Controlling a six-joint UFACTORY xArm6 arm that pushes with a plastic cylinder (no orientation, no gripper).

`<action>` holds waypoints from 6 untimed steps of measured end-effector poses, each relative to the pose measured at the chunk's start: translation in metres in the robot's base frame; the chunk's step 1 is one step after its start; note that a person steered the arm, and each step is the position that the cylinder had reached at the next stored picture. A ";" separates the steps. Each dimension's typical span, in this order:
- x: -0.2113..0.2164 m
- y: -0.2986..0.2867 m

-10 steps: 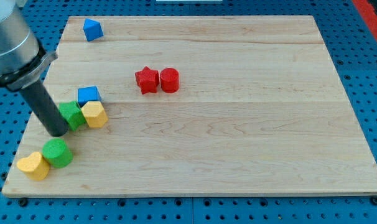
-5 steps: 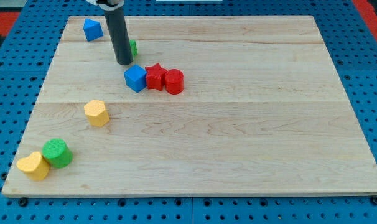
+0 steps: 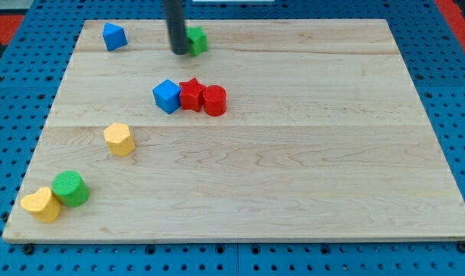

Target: Separate the green star from the group of blocks

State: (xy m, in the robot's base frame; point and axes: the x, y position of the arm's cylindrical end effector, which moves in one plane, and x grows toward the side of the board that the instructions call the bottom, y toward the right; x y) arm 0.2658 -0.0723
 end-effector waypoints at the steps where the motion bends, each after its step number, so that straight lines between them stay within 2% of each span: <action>1: -0.017 0.013; 3: -0.029 0.067; 5: -0.031 0.067; 6: -0.017 0.075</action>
State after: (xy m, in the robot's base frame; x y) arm 0.2492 0.0022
